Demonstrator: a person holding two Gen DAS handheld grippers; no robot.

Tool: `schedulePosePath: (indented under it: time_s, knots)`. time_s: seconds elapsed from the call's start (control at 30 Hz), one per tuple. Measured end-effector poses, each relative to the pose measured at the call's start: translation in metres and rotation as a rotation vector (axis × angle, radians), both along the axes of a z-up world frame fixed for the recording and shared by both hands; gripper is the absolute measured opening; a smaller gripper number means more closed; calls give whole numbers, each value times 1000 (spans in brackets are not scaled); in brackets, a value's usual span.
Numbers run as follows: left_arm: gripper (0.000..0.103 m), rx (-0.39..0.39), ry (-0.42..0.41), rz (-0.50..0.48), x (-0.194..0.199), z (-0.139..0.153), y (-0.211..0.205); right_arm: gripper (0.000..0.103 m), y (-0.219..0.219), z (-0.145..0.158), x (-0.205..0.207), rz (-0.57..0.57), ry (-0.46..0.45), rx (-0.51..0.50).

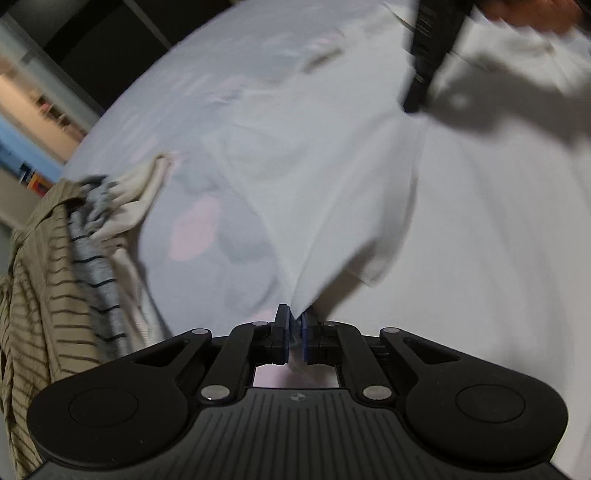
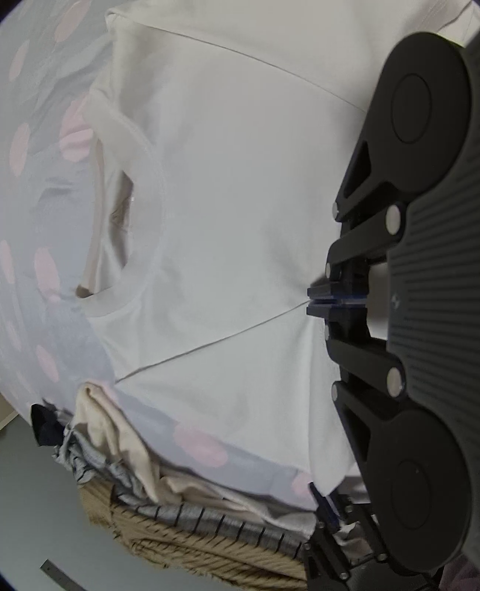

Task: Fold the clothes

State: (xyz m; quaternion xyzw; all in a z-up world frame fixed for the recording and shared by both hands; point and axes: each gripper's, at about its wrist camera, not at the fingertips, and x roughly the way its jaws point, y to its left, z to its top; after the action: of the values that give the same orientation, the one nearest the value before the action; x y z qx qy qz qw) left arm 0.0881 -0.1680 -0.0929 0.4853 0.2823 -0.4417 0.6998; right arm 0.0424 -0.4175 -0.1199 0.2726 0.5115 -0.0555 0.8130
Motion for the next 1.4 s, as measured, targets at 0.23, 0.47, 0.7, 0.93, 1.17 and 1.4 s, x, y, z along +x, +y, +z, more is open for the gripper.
schedulePosePath:
  time_s: [0.23, 0.47, 0.7, 0.93, 1.17, 1.4]
  knots:
    - [6, 59, 9, 59, 5, 6, 13, 7, -10, 12, -12, -12, 52, -103]
    - [17, -62, 44, 0, -23, 29, 25, 14, -28, 29, -53, -53, 50, -107]
    - [20, -101, 99, -6, -39, 13, 2, 20, -21, 43, -97, -59, 40, -139]
    - [20, -130, 164, 101, -20, 6, -15, 29, 0, 65, -137, -14, 3, -186]
    - [15, -137, 404, 207, -12, 22, -13, 29, 7, 54, -178, 41, 76, -266]
    - [26, -18, 394, 134, -52, 19, 13, 36, 15, 39, -207, 114, 134, -299]
